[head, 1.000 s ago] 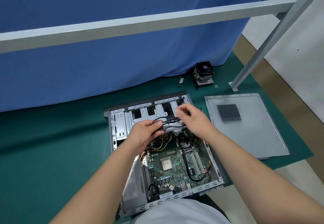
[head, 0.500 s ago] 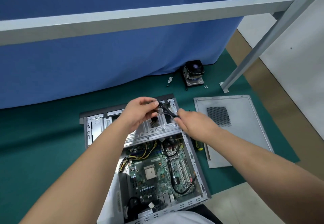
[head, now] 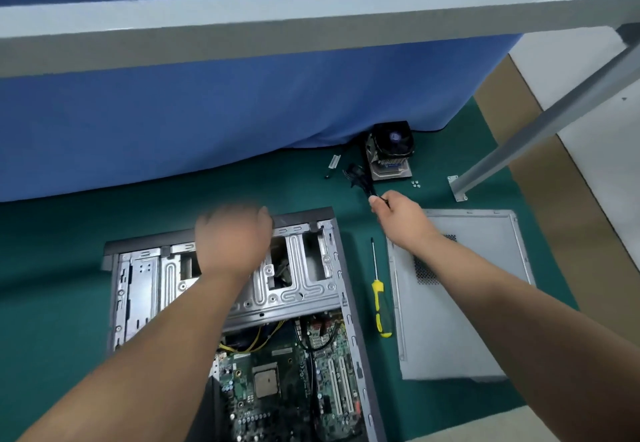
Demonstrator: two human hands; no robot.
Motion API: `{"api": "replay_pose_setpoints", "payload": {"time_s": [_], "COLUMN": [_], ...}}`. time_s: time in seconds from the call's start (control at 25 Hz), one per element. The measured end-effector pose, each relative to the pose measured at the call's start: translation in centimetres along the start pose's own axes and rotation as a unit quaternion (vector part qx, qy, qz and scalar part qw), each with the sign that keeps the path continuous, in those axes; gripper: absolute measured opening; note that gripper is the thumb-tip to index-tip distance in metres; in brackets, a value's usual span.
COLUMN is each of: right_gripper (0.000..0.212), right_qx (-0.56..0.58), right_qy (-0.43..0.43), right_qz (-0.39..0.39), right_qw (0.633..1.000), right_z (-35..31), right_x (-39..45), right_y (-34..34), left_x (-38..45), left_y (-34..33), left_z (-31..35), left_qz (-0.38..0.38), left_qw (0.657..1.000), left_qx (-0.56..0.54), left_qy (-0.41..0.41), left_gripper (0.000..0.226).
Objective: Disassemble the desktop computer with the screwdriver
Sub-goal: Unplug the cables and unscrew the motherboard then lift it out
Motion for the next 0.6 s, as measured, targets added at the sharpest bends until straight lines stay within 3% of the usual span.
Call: {"api": "replay_pose_setpoints", "payload": {"time_s": [0.32,0.6], "right_gripper": [0.041,0.054], "right_qx": [0.061,-0.023], "right_qy": [-0.031,-0.131], "right_qz": [0.074,0.009], "right_qw": [0.995,0.991], "right_z": [-1.8,0.1], "right_x": [11.4,12.9], "right_y": [-4.1,-7.0], "left_x": [0.2,0.1], "left_y": [-0.8,-0.8], "left_z": [-0.3,-0.3], "left_qz": [0.054,0.065], "left_qw": [0.998,0.997], "left_qx": [0.030,0.031], "left_qy": [-0.013,-0.009], "left_gripper": [0.042,0.040]}}
Point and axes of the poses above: each hand's wrist, its own x-axis towards the middle knuckle, its own y-axis out of the back of the hand, z = x × y, the point moved 6 cm from there along x, towards the middle knuckle, and after that the axes turned 4 degrees about -x, right-handed, at the moved point
